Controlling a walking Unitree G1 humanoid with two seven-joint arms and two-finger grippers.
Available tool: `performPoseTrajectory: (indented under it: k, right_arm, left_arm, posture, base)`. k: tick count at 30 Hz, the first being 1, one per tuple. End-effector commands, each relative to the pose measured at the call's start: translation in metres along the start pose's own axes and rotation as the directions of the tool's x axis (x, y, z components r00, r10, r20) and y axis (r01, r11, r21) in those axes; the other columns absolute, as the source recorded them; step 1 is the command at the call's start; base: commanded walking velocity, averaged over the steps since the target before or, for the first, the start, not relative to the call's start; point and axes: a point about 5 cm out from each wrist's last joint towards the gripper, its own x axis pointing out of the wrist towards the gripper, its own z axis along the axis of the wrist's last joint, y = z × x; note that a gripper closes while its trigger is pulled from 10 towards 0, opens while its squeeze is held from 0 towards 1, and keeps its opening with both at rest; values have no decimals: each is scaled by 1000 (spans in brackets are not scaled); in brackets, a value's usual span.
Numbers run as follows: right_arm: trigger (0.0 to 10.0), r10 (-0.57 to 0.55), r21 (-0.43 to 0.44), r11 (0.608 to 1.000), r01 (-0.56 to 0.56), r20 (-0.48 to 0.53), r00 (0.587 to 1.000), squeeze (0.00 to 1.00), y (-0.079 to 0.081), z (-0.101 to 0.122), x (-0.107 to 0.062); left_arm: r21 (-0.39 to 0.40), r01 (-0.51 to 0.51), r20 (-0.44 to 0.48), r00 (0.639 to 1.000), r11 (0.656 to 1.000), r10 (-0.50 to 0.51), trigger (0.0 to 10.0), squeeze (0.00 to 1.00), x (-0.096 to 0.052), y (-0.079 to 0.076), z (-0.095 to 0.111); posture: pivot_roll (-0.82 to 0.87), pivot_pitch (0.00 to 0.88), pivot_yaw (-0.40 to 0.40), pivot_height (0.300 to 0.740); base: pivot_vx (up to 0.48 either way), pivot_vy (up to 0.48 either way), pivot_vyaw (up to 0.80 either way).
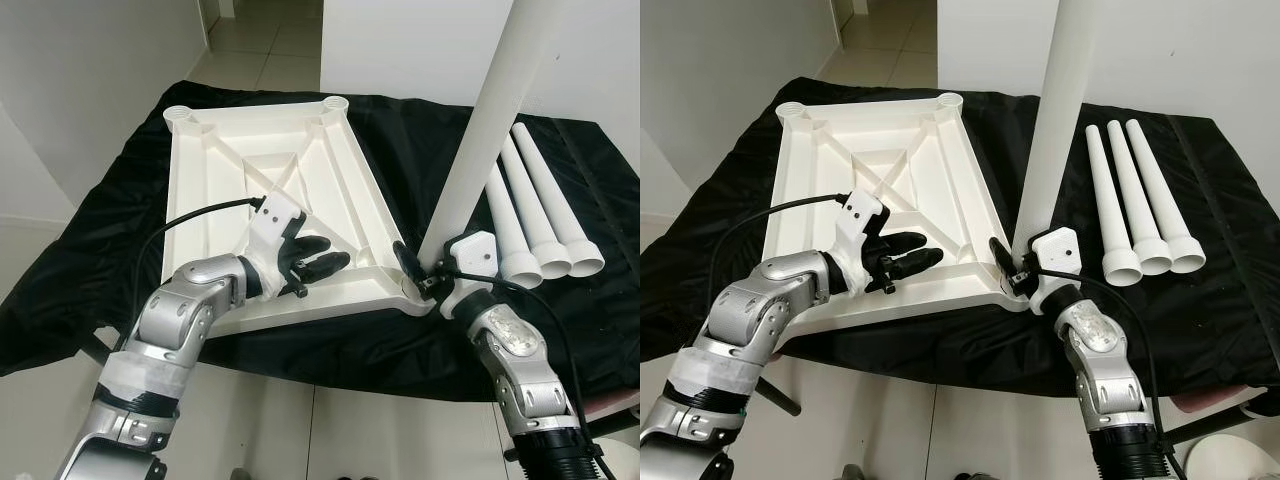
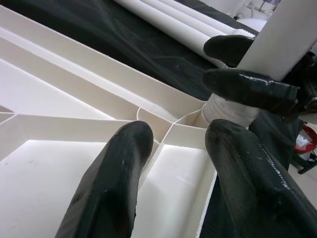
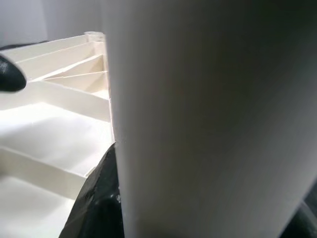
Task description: Building children table
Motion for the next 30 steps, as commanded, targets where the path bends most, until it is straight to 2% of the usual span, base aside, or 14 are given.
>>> performPoseTrajectory:
  k: [1, 8, 11, 13, 15, 21, 28, 30]
  right_arm:
    - [10000, 43, 5, 999, -43, -83, 996, 0, 7, -19, -6]
    - [10000, 71, -16, 997, -72, -71, 995, 0, 6, -22, -6]
    - [10000, 86, 0, 996, -86, -86, 993, 0, 6, -29, -5]
    - [10000, 69, 65, 996, -63, -101, 992, 0, 3, -34, 0]
    - [10000, 53, 74, 996, -45, -116, 992, 0, 1, -36, 3]
    - [10000, 47, 63, 997, -39, -142, 989, 0, 0, -39, 7]
    - [10000, 46, -2, 999, -47, -191, 981, 0, -2, -45, 9]
    - [10000, 81, 13, 997, -80, -164, 983, 0, 2, -44, 7]
  left_arm:
    - [-7, 2, -10, 1000, 1000, -2, 10000, 0, -3, -1, -1]
    - [-16, -10, -15, 1000, 1000, 9, 10000, 0, -7, -1, -1]
    - [-20, -13, -14, 1000, 1000, 13, 10000, 0, -8, 0, -1]
    - [-17, -13, -18, 1000, 1000, 12, 10000, 0, -8, 0, 0]
    - [-15, -12, -22, 1000, 1000, 12, 10000, 0, -8, 1, 0]
    - [-13, -11, -27, 1000, 1000, 11, 10000, 0, -9, 1, 1]
    - [-17, -12, -31, 999, 1000, 11, 10000, 0, -10, -1, 0]
    - [-23, -14, -32, 999, 1000, 13, 10000, 0, -11, -1, 0]
  posture:
    - [-7, 72, -14, 740]
    - [-4, 72, -12, 740]
    - [-4, 71, -9, 740]
    - [-5, 73, -5, 740]
    - [-5, 73, -5, 740]
    - [-2, 74, -3, 740]
    - [-3, 79, -7, 740]
    - [-3, 82, -9, 740]
  base:
    - [0, 0, 0]
    - [0, 0, 0]
    - [0, 0, 0]
    - [0, 0, 0]
    - [0, 0, 0]
    - [0, 0, 0]
    - [0, 0, 0]
    - [0, 0, 0]
